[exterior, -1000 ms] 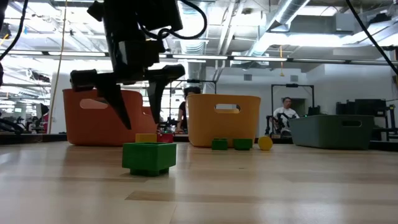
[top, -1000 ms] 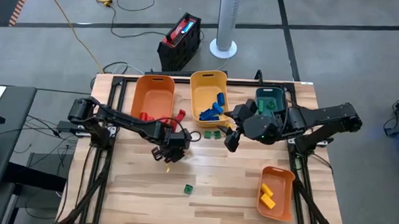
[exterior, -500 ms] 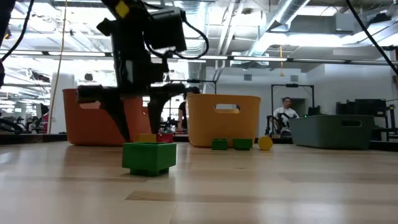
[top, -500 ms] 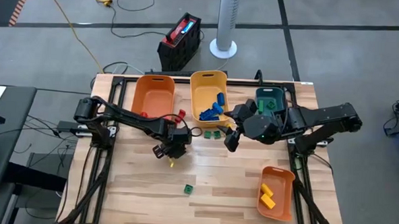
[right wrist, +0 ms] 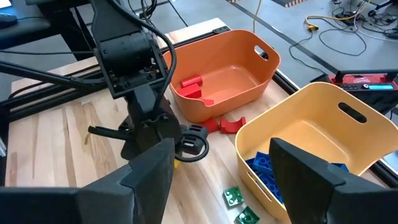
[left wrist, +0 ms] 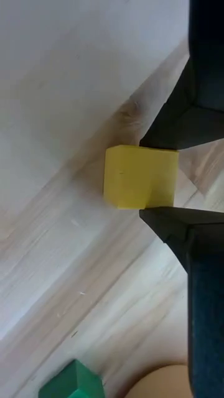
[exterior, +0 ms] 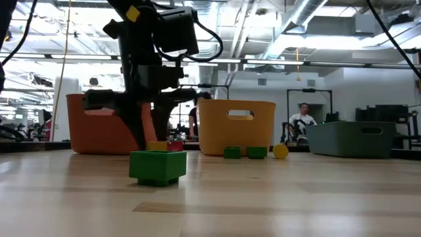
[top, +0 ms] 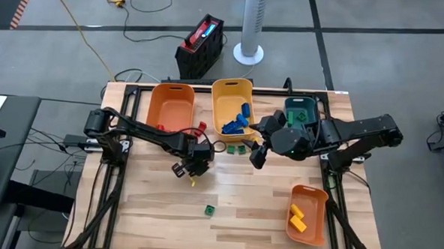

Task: Sort blocks
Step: Put the yellow block into the bottom orange bin

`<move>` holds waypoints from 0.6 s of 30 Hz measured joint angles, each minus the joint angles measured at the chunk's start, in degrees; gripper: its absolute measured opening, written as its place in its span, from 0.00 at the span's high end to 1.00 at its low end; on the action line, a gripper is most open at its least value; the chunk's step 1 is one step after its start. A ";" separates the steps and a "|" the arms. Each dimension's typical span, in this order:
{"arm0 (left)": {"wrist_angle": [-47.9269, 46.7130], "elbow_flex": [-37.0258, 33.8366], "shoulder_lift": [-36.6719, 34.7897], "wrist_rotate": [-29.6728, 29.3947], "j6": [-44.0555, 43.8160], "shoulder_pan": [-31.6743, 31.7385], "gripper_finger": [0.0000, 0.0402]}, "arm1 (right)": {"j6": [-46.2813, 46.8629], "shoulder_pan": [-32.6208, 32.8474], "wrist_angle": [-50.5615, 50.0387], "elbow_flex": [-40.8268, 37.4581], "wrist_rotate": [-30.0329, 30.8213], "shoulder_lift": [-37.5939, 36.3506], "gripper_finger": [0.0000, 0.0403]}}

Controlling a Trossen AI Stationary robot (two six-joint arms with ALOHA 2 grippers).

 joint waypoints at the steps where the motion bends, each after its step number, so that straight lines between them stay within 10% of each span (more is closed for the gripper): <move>1: -0.13 0.00 0.00 0.10 -0.49 -0.18 0.71 | -0.02 -0.11 0.01 0.00 0.00 0.00 0.32; 18: -10.56 19.41 0.15 -6.09 -23.95 0.24 0.71 | 12.20 -1.81 -15.11 -0.04 -5.97 -2.00 0.32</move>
